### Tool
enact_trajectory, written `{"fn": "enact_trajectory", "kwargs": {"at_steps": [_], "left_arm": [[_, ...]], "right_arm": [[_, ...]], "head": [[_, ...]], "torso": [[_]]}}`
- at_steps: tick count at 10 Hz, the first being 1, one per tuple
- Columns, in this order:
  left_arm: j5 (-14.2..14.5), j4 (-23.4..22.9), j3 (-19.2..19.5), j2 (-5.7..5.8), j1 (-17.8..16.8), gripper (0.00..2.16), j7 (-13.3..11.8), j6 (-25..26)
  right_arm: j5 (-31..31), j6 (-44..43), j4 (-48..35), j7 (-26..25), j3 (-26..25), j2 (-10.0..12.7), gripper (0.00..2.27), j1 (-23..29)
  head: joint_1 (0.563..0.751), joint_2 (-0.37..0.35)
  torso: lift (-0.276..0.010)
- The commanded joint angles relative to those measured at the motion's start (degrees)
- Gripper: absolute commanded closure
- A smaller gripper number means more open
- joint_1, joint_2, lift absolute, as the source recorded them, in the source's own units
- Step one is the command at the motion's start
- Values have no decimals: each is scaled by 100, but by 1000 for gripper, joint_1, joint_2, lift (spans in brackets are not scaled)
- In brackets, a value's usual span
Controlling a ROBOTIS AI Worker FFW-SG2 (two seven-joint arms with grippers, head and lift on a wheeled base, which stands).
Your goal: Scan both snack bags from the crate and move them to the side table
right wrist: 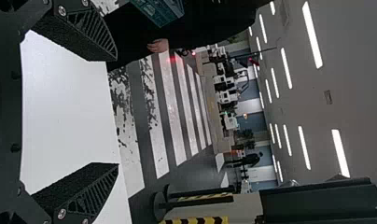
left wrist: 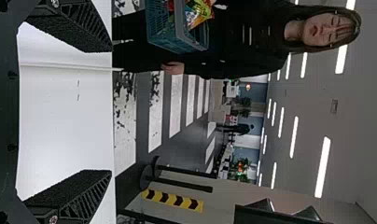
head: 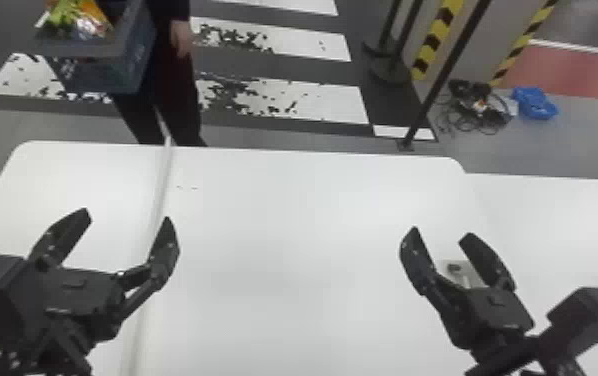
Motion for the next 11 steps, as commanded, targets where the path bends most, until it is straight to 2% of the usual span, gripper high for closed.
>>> {"fn": "enact_trajectory", "kwargs": {"at_steps": [1, 11], "left_arm": [[-9, 25, -7, 3, -4, 60, -6, -56], [-70, 34, -25, -5, 5, 87, -59, -91]], "right_arm": [[1, 17, 0, 9, -10, 5, 124, -12], [1, 17, 0, 35, -28, 5, 124, -21]], "head": [[695, -180], [695, -185]], "torso": [[-29], [-29]]}}
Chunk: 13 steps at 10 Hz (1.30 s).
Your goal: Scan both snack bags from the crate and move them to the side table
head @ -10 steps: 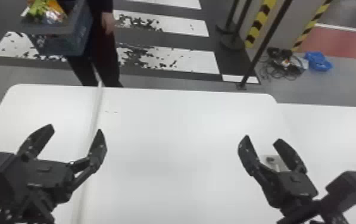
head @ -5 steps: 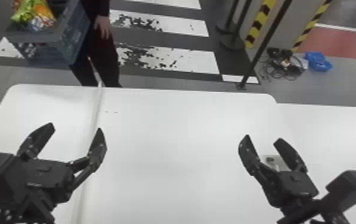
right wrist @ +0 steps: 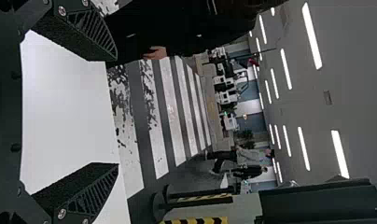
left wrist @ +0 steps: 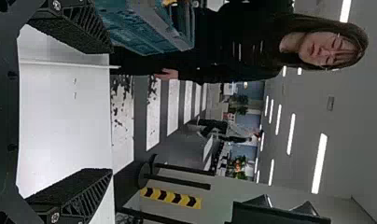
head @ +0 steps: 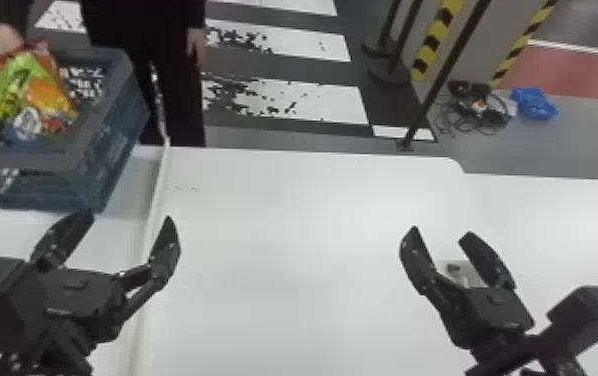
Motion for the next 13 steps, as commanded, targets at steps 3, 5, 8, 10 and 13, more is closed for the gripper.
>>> {"fn": "enact_trajectory", "kwargs": {"at_steps": [3, 5, 8, 10, 13], "left_arm": [[-30, -15, 32, 9, 26, 80, -3, 20], [5, -24, 111, 9, 62, 76, -91, 90], [154, -7, 383, 35, 114, 80, -205, 90], [436, 11, 708, 35, 185, 83, -205, 90], [1016, 134, 1271, -44, 229, 80, -170, 90]], "right_arm": [[0, 18, 9, 43, -2, 5, 124, 0], [0, 35, 9, 61, -10, 5, 124, 0], [0, 70, 44, 70, -10, 5, 124, -44], [0, 123, 44, 87, -10, 5, 124, -53], [-35, 193, 53, 105, -37, 5, 124, -35]], "head": [[695, -183], [695, -180], [695, -167], [695, -142], [695, -80]], "torso": [[-29], [-29], [-29], [-29], [-29]]}}
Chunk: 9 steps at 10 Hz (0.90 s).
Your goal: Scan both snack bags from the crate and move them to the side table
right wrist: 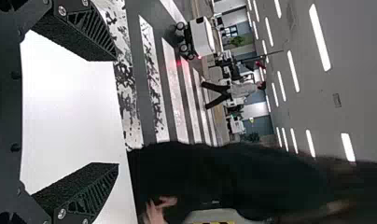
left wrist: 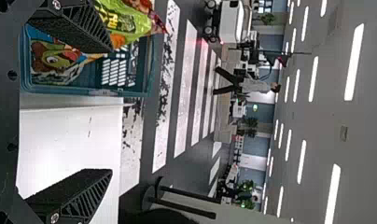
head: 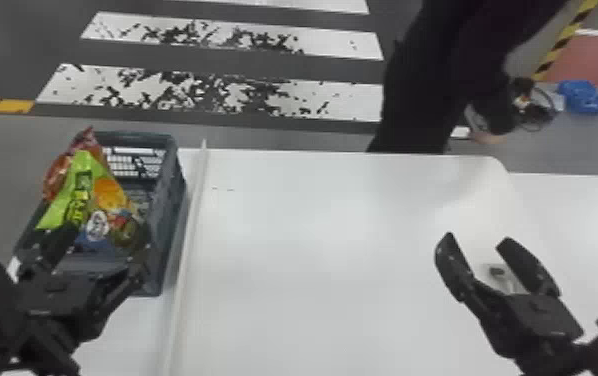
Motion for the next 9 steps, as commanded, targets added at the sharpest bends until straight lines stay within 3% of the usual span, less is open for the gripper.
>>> {"fn": "enact_trajectory", "kwargs": {"at_steps": [1, 3, 4, 7, 9], "left_arm": [[292, 102, 332, -50, 12, 80, 19, -18], [529, 366, 692, -121, 21, 83, 55, -334], [802, 533, 938, -173, -23, 83, -25, -422], [1021, 955, 1281, -217, -419, 80, -350, -387], [1012, 1130, 1351, -217, -674, 87, -385, -211]], "right_arm": [[-71, 41, 0, 39, -45, 5, 124, 18], [-106, 111, 0, 74, -81, 5, 124, 36], [-132, 111, 0, 101, -81, 5, 124, 54], [-185, 111, -9, 250, -107, 5, 124, 80], [-185, 111, -18, 259, -133, 5, 124, 98]], "head": [[695, -53], [695, 10], [695, 25], [695, 106], [695, 137]], "torso": [[-29], [-29], [-29], [-29], [-29]]}}
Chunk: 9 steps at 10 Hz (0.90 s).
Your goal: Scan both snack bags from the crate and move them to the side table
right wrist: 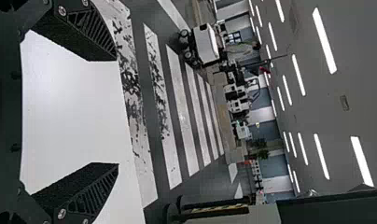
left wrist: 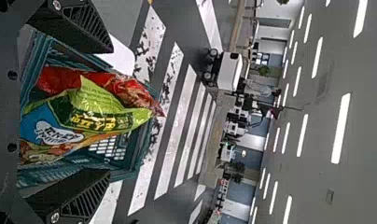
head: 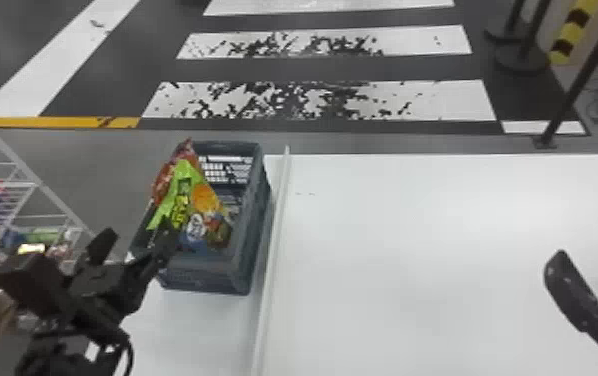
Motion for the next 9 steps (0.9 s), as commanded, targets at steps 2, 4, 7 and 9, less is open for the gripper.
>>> {"fn": "enact_trajectory", "kwargs": {"at_steps": [2, 4, 7, 9], "left_arm": [[53, 260, 135, 1, -266, 87, 0, 297], [168, 471, 223, -26, -495, 87, 26, 543], [159, 699, 214, -43, -855, 80, 0, 789], [185, 875, 152, -52, -1048, 80, -35, 806]], "right_arm": [[-1, 0, -3, -1, -29, 5, 124, 15], [-1, 0, -3, -1, -38, 5, 124, 23], [-9, 0, -39, -1, -91, 5, 124, 76], [-9, 35, -109, 52, -117, 5, 124, 111]], "head": [[695, 149], [695, 160], [695, 168], [695, 159]], "torso": [[-29], [-29], [-29], [-29]]}}
